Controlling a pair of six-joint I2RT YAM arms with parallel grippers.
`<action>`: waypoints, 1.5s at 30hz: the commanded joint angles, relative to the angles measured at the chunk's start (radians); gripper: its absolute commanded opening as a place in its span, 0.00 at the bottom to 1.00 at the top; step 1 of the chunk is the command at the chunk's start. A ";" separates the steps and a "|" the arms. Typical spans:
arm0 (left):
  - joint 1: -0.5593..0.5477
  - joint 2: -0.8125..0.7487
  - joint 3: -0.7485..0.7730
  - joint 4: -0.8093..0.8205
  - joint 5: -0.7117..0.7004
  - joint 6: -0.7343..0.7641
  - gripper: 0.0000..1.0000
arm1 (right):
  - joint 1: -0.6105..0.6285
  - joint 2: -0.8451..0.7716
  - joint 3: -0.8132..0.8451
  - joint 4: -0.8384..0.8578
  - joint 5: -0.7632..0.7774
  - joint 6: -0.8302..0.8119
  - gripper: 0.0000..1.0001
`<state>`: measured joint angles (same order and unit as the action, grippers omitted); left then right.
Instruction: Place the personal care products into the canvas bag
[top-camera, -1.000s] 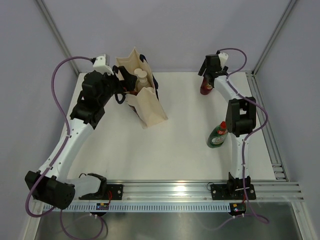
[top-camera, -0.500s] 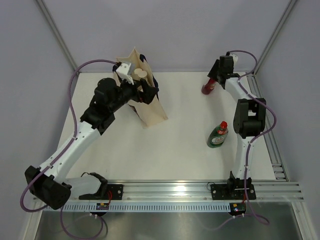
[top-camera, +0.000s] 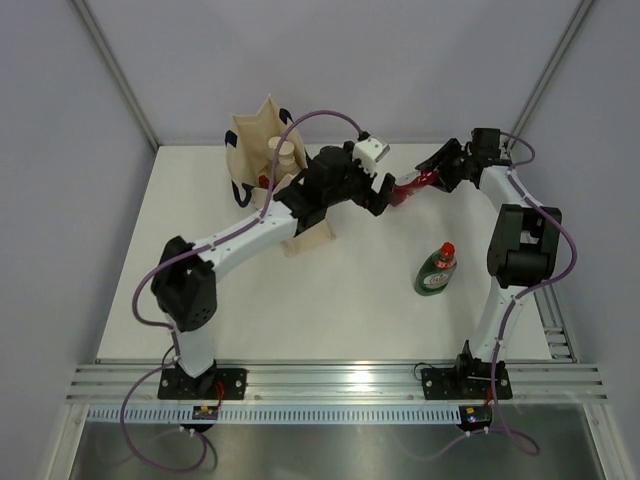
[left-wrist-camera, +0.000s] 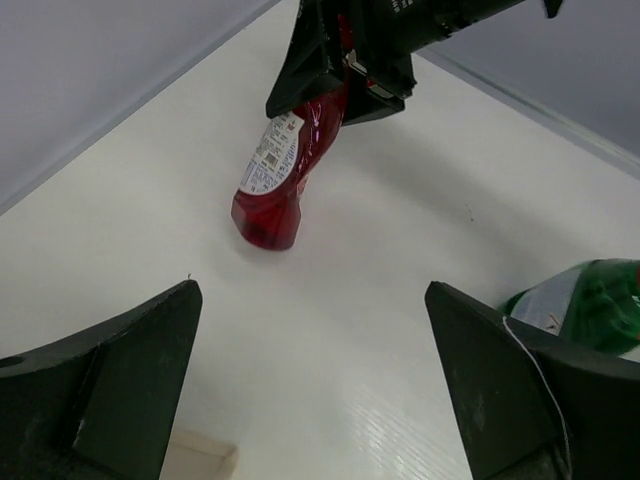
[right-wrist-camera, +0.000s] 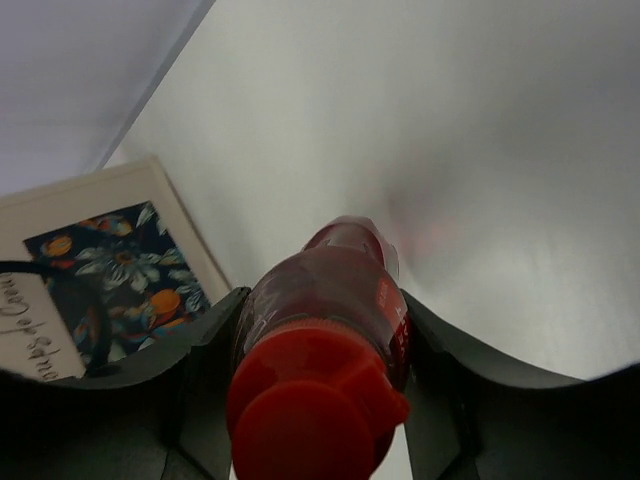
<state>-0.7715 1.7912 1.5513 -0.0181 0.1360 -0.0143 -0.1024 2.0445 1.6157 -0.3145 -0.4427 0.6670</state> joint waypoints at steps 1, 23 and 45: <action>-0.002 0.106 0.131 0.067 -0.029 0.068 0.99 | 0.017 -0.153 -0.007 0.098 -0.229 0.167 0.00; -0.060 0.366 0.248 0.069 -0.315 0.295 0.99 | 0.092 -0.349 -0.165 0.057 -0.439 0.289 0.00; -0.060 0.206 0.054 0.110 -0.416 0.389 0.00 | 0.152 -0.397 -0.217 0.021 -0.548 0.077 0.20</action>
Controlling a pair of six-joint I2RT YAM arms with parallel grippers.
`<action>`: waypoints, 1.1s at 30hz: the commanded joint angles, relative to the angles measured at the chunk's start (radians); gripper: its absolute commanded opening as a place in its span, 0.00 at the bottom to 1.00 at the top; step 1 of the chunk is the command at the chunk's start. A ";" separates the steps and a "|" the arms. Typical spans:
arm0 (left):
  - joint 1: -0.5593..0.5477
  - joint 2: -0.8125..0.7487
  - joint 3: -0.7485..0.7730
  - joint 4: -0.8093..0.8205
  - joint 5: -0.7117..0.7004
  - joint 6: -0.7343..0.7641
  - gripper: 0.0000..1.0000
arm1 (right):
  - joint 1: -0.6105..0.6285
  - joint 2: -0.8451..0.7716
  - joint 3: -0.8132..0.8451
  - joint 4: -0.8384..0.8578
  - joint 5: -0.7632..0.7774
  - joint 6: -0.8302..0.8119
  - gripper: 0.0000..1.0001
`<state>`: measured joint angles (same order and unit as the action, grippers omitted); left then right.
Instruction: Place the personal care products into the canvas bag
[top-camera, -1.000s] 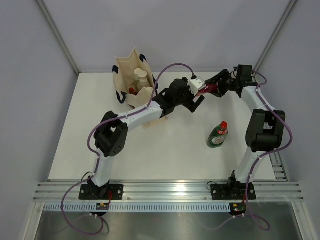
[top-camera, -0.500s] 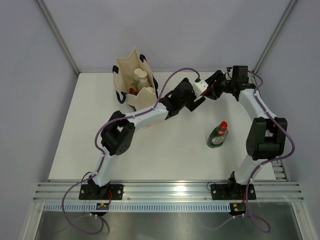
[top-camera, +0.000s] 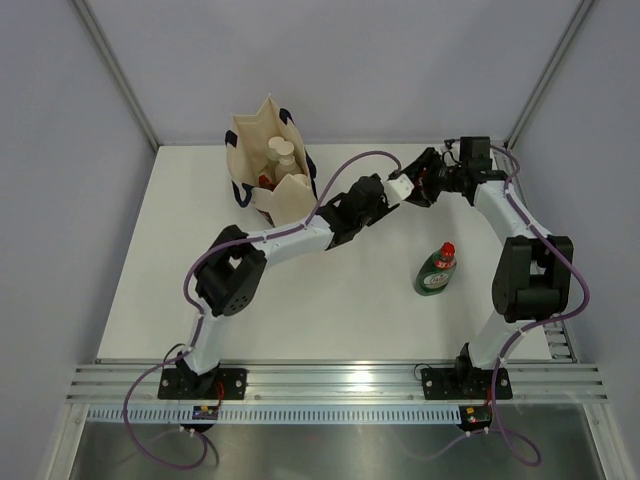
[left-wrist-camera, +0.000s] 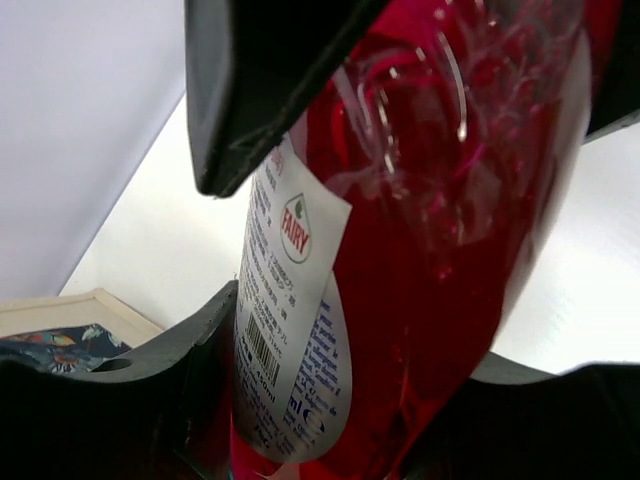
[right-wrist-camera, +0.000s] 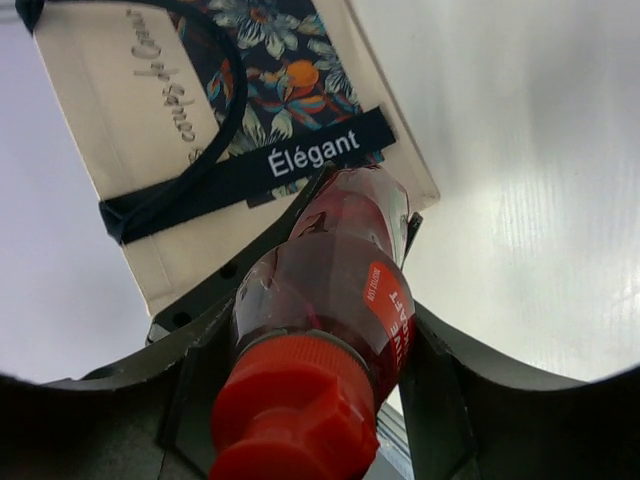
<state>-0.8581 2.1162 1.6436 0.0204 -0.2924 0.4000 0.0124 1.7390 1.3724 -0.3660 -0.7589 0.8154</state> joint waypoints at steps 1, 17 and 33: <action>0.027 -0.137 -0.053 0.075 0.030 -0.033 0.00 | 0.037 -0.085 0.037 0.078 -0.235 -0.085 0.28; 0.030 -0.375 -0.229 0.092 0.167 -0.127 0.00 | 0.028 -0.055 0.093 0.042 -0.198 -0.291 0.99; 0.108 -0.616 -0.117 0.018 0.392 -0.410 0.00 | -0.138 -0.180 0.120 -0.079 -0.198 -0.616 0.99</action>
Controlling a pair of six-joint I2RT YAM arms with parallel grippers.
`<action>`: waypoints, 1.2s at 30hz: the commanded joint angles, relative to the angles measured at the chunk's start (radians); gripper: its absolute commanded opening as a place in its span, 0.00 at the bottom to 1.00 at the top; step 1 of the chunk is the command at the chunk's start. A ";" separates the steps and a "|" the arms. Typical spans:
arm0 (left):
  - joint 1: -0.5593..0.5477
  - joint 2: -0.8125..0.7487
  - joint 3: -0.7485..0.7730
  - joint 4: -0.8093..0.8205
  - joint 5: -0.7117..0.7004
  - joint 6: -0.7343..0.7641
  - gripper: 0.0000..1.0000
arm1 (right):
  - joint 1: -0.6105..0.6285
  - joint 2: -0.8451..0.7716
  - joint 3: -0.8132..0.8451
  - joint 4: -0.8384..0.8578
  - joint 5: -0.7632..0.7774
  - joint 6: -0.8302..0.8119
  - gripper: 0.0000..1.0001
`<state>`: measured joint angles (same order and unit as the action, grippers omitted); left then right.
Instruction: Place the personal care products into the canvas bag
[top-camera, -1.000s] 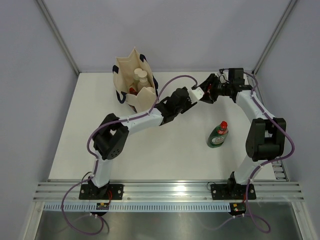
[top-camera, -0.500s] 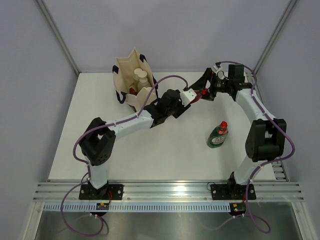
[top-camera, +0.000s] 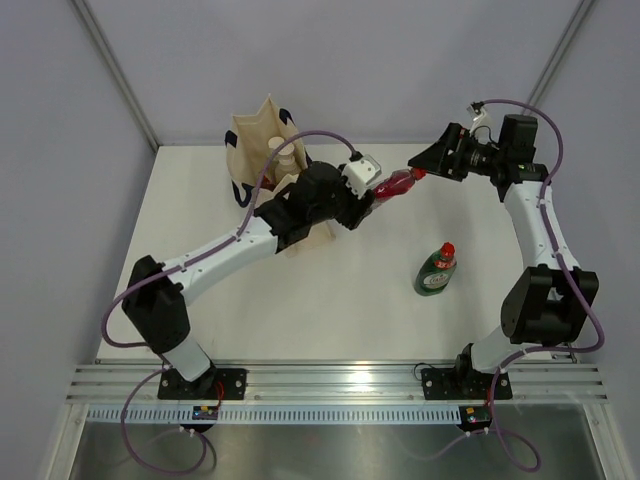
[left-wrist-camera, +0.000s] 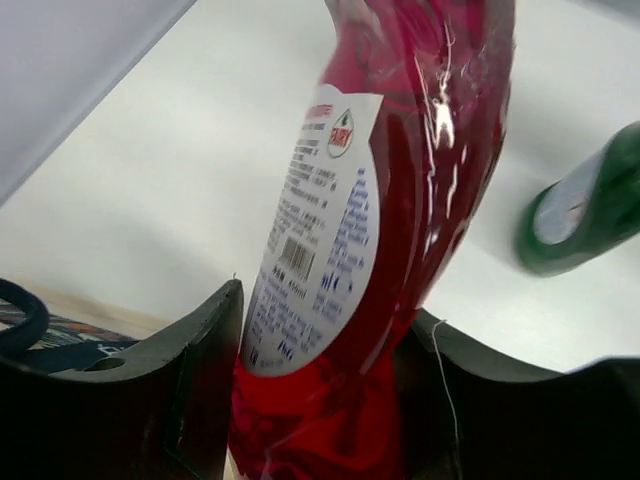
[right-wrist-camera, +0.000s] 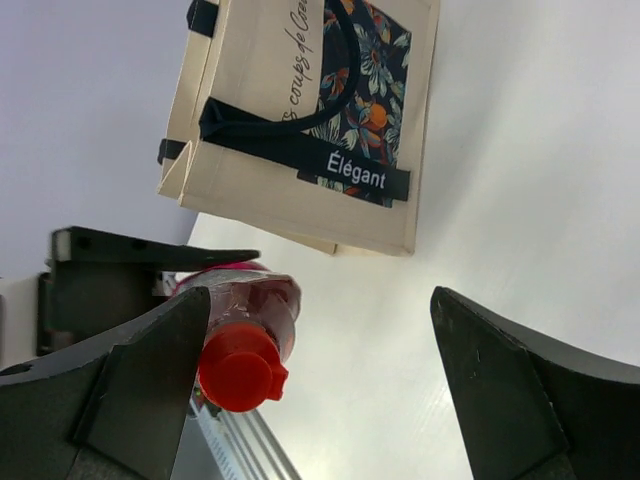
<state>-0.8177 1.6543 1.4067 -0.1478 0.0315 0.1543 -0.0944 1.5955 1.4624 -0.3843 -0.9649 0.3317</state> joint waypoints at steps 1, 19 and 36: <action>0.086 -0.166 0.130 0.186 0.091 -0.217 0.00 | -0.036 -0.045 0.030 -0.071 0.015 -0.149 1.00; 0.529 -0.194 0.170 0.257 0.263 -0.700 0.00 | -0.038 -0.160 -0.093 -0.160 0.183 -0.576 1.00; 0.529 -0.542 -0.166 -0.114 -0.019 -0.541 0.56 | 0.266 -0.051 0.040 -0.570 -0.034 -1.083 0.99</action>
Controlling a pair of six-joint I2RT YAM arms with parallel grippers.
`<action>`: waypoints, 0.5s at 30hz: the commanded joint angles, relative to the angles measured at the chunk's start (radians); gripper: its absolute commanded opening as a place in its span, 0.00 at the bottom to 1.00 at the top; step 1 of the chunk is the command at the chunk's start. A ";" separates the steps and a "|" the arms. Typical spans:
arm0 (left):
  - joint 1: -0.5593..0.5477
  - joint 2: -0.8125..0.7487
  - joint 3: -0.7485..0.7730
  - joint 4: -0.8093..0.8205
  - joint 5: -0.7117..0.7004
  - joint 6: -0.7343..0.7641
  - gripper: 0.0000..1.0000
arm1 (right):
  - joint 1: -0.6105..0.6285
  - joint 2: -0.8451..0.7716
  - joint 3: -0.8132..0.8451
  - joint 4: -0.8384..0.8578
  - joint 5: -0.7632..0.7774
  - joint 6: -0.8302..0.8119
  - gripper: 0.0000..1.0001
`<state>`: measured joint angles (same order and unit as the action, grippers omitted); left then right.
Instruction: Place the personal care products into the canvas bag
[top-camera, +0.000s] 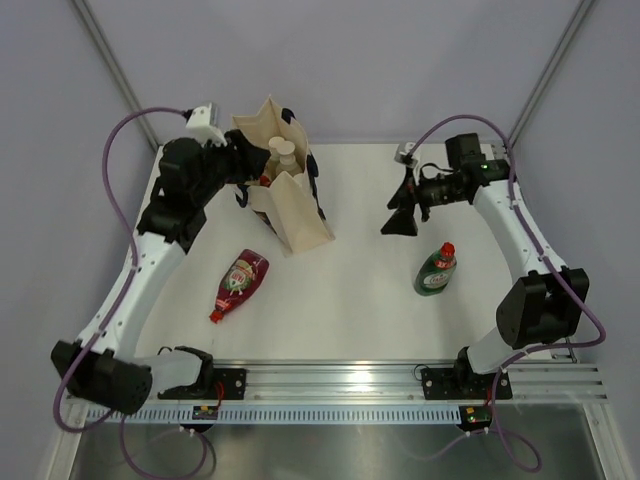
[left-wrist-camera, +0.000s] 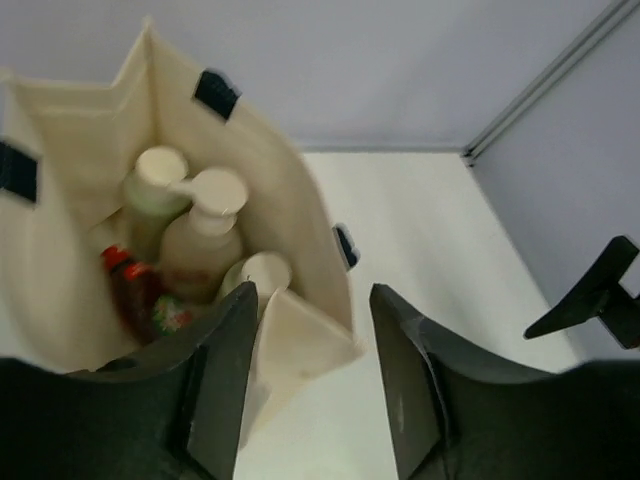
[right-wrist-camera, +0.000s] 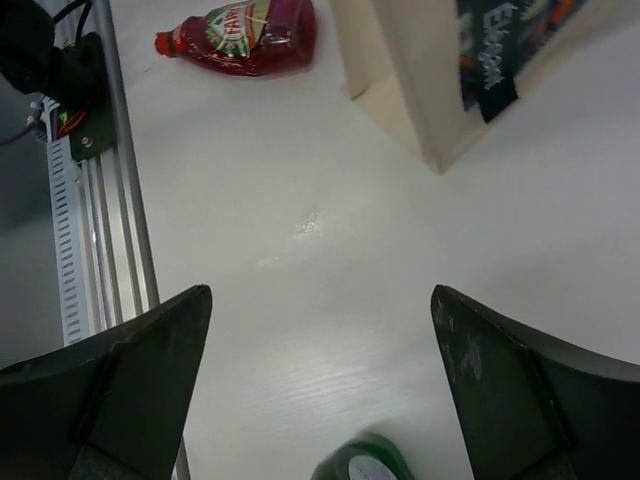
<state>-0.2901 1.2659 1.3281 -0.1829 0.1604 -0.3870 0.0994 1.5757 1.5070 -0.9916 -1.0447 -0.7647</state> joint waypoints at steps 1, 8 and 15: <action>0.002 -0.193 -0.127 -0.104 -0.198 -0.009 0.76 | 0.098 -0.034 -0.014 0.110 0.054 0.049 0.99; 0.002 -0.398 -0.343 -0.427 -0.300 -0.105 0.87 | 0.112 0.038 0.022 0.133 0.000 0.159 1.00; 0.002 -0.226 -0.409 -0.540 -0.245 -0.130 0.99 | 0.135 0.014 -0.036 0.082 -0.012 0.099 0.99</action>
<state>-0.2897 0.9688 0.9428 -0.6529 -0.0875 -0.5091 0.2211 1.6165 1.4872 -0.8948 -1.0355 -0.6392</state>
